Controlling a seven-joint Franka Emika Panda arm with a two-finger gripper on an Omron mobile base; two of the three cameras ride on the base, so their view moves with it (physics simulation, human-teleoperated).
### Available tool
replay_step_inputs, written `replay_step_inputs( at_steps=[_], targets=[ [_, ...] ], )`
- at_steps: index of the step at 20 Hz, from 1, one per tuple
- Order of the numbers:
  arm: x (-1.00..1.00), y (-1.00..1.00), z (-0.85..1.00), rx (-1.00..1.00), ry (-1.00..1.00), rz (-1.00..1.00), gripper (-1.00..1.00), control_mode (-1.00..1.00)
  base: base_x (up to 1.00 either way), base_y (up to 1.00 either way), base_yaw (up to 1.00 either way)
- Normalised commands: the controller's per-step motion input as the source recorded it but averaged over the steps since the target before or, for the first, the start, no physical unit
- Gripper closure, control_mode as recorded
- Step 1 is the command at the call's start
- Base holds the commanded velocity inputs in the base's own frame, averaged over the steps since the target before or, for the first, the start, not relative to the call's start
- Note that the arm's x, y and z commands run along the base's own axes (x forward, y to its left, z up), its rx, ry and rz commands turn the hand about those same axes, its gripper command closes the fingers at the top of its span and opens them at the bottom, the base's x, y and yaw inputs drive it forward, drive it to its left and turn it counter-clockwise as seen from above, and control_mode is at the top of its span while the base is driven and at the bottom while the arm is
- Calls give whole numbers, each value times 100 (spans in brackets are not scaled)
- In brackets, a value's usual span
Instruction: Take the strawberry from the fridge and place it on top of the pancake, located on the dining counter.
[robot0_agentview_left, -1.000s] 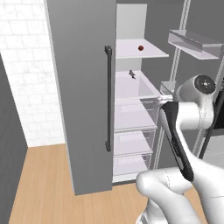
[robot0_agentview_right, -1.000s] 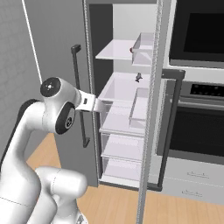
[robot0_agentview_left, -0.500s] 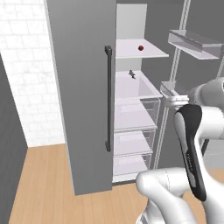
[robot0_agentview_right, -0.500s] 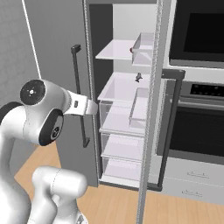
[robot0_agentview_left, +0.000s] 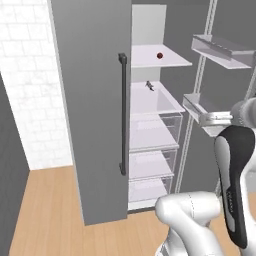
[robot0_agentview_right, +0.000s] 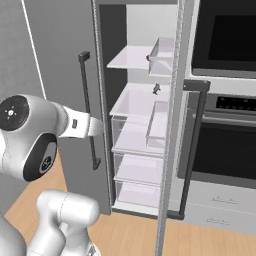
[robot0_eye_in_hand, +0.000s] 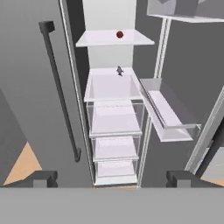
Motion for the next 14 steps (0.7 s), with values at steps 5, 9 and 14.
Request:
replay_step_inputs(
  at_steps=[5,9,14],
  targets=[
    [0,0,0,0,0,0,-100,100,100,1,-14],
    [0,0,0,0,0,0,-100,100,100,0,-10],
    [0,0,0,0,0,0,-100,100,99,-1,-4]
  ],
)
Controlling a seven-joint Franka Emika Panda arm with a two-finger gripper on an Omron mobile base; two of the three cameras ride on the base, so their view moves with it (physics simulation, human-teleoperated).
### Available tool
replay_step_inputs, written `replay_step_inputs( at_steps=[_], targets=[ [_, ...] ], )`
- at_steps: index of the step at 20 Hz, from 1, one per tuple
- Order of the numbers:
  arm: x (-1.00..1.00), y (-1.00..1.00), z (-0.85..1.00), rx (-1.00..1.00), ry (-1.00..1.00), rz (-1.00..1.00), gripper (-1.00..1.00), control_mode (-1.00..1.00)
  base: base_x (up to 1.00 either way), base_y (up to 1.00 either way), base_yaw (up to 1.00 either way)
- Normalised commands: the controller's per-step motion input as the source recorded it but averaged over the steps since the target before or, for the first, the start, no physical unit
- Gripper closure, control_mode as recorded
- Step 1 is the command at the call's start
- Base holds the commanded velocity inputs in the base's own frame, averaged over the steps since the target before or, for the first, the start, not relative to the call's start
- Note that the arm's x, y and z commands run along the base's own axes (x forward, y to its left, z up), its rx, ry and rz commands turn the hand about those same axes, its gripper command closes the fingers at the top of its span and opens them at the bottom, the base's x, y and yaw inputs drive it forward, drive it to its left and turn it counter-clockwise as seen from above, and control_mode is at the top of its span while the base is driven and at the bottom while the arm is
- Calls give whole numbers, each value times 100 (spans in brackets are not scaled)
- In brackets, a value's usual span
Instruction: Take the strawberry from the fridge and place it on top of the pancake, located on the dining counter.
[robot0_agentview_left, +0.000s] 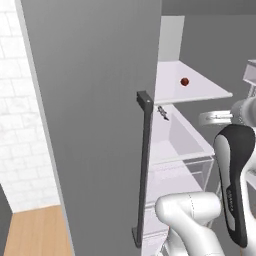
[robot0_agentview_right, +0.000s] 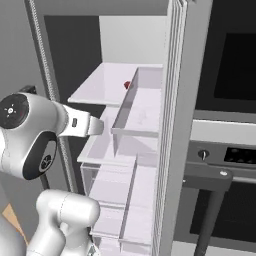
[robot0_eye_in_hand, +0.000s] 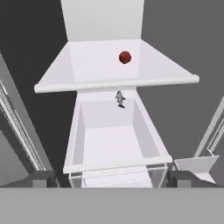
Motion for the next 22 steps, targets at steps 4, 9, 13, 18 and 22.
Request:
replay_step_inputs(
  at_steps=[4,9,13,18,22],
  targets=[
    [0,0,0,0,0,0,-100,100,90,-9,0],
    [0,0,0,0,0,0,-100,100,47,-14,0],
    [0,0,82,-4,4,0,-100,-100,0,0,0],
    [4,0,66,-7,5,-2,-100,-100,0,0,0],
    [4,0,23,-4,0,0,-100,-100,0,0,0]
  ],
)
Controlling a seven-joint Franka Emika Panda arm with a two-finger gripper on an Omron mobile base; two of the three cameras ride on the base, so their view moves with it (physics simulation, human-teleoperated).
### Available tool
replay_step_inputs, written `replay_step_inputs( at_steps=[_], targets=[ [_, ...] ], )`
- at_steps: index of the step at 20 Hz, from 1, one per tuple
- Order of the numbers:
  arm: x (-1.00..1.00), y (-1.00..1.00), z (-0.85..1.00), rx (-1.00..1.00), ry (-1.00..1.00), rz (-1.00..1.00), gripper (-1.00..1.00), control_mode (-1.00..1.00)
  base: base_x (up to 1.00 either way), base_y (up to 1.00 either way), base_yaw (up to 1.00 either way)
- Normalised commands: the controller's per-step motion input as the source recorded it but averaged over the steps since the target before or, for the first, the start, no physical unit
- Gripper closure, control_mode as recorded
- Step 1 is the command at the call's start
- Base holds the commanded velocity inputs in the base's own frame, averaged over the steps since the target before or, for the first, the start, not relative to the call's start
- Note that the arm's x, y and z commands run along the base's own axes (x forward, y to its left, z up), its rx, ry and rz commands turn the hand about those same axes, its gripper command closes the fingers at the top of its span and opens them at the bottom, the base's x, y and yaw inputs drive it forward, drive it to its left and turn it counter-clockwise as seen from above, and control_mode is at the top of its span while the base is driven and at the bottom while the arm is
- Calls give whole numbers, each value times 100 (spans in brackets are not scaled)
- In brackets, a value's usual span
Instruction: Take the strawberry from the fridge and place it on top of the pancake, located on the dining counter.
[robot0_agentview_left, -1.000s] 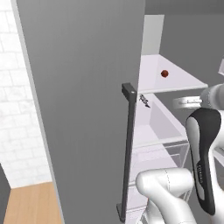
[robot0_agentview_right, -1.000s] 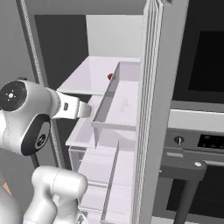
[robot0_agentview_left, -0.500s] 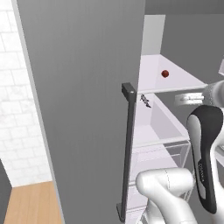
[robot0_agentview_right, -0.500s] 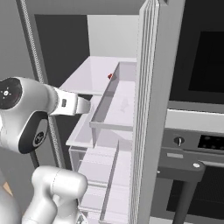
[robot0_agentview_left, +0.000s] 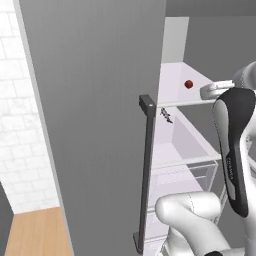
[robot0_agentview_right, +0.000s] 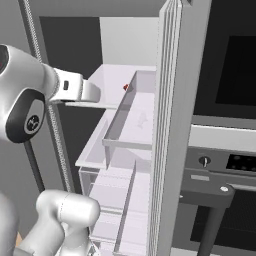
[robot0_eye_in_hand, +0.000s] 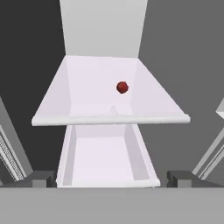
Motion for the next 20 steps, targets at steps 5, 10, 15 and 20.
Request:
replay_step_inputs(
  at_steps=[5,10,15,20],
  targets=[
    [28,0,-9,0,1,0,-100,-100,0,0,0],
    [57,-1,-25,0,0,0,-100,-100,0,0,0],
    [76,-4,-22,0,0,0,-100,-100,0,0,0],
    [74,-17,-5,0,4,0,-100,-100,0,0,0]
  ],
)
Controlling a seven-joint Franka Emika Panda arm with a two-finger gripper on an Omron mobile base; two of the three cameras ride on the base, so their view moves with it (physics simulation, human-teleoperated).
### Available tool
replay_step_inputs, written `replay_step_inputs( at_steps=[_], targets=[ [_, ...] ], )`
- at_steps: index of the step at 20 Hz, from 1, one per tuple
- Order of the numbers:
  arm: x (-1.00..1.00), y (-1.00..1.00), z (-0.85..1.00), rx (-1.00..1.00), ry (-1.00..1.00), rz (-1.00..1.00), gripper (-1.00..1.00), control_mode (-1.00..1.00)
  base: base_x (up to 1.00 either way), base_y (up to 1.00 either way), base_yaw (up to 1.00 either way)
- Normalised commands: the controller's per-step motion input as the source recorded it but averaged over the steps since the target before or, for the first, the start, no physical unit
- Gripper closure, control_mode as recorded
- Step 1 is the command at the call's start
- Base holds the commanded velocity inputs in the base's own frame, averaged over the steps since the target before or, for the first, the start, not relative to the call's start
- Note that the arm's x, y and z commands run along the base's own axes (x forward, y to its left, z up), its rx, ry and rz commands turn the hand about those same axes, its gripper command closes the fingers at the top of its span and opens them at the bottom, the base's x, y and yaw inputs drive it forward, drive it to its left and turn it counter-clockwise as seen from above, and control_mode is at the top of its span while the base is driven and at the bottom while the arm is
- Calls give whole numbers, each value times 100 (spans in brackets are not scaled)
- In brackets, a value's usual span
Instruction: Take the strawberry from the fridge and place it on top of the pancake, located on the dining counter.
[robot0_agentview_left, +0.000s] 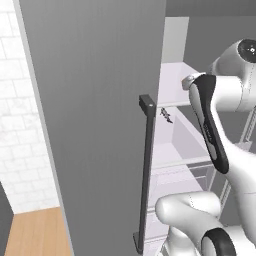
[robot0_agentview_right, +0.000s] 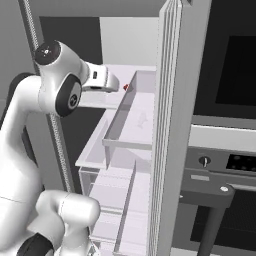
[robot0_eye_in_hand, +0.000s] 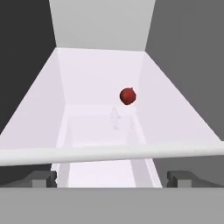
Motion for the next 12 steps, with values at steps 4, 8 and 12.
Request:
replay_step_inputs(
  at_steps=[4,8,12],
  targets=[
    [59,-23,-3,0,3,0,-100,-100,0,0,0],
    [32,-23,-7,0,1,0,-100,-100,0,0,0],
    [40,-6,-30,0,0,0,-100,-100,0,0,0]
  ],
)
